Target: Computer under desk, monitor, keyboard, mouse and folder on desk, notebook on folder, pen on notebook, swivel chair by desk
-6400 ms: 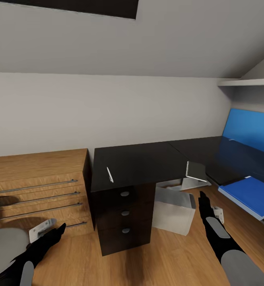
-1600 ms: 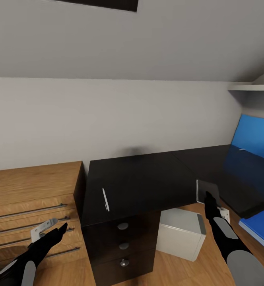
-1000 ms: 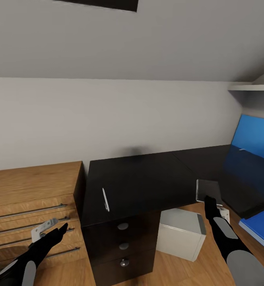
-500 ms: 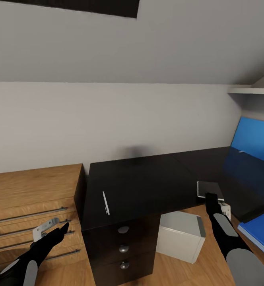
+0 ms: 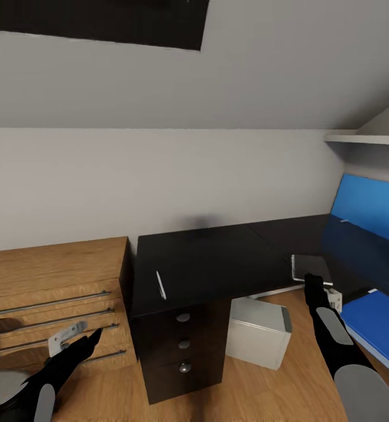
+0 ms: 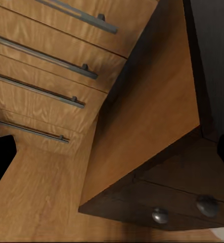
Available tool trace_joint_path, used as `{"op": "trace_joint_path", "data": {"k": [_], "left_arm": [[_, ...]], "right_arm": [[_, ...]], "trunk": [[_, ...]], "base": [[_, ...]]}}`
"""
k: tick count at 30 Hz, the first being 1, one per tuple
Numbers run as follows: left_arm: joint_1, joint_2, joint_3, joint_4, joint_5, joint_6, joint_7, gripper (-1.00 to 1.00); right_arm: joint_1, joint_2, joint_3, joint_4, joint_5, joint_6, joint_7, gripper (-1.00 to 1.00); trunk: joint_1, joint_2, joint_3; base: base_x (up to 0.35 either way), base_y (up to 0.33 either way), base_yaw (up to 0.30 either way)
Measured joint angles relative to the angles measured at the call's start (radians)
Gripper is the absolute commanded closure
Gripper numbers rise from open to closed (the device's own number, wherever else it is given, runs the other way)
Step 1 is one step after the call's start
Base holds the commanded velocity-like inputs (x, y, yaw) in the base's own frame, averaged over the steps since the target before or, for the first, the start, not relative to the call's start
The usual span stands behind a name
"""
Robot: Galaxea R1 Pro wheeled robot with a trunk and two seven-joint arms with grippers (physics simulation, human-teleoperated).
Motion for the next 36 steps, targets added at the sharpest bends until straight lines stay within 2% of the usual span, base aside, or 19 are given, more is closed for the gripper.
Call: {"op": "trace_joint_path", "data": {"k": [7, 9, 12, 19, 31, 36], "left_arm": [[0.0, 0.0, 0.0, -0.001, -0.001, -0.001, 0.0, -1.0], [0.0, 0.0, 0.0, -0.004, -0.002, -0.001, 0.0, -1.0], [0.0, 0.0, 0.001, -0.004, -0.002, -0.001, 0.0, -1.0], [0.0, 0.0, 0.001, -0.005, -0.001, -0.001, 0.0, -1.0], [0.0, 0.0, -0.001, -0.005, -0.001, -0.001, 0.0, -1.0], [0.0, 0.001, -0.008, -0.005, -0.002, 0.0, -0.001, -1.0]], "right_arm": [[0.031, 0.003, 0.0, -0.074, 0.001, 0.0, 0.001, 1.0], [0.088, 0.004, 0.004, -0.167, 0.019, 0.003, 0.001, 1.0], [0.144, 0.014, 0.015, -0.25, 0.038, 0.002, 0.0, 1.0], [0.204, 0.045, 0.024, -0.349, 0.064, 0.002, -0.004, 1.0], [0.218, 0.048, 0.026, -0.371, 0.074, 0.009, -0.001, 1.0], [0.22, 0.052, 0.026, -0.369, 0.068, 0.011, -0.001, 1.0]], "trunk": [[-0.027, 0.049, 0.022], [-0.035, 0.063, 0.028], [-0.046, 0.084, 0.037], [-0.073, 0.133, 0.06], [-0.119, 0.217, 0.097], [-0.12, 0.217, 0.097]], "base": [[-0.336, 0.0, 0.0], [-0.337, 0.0, 0.0], [-0.278, 0.0, 0.0], [-0.104, 0.0, 0.0], [-0.007, 0.0, 0.0], [0.0, 0.0, 0.0]]}}
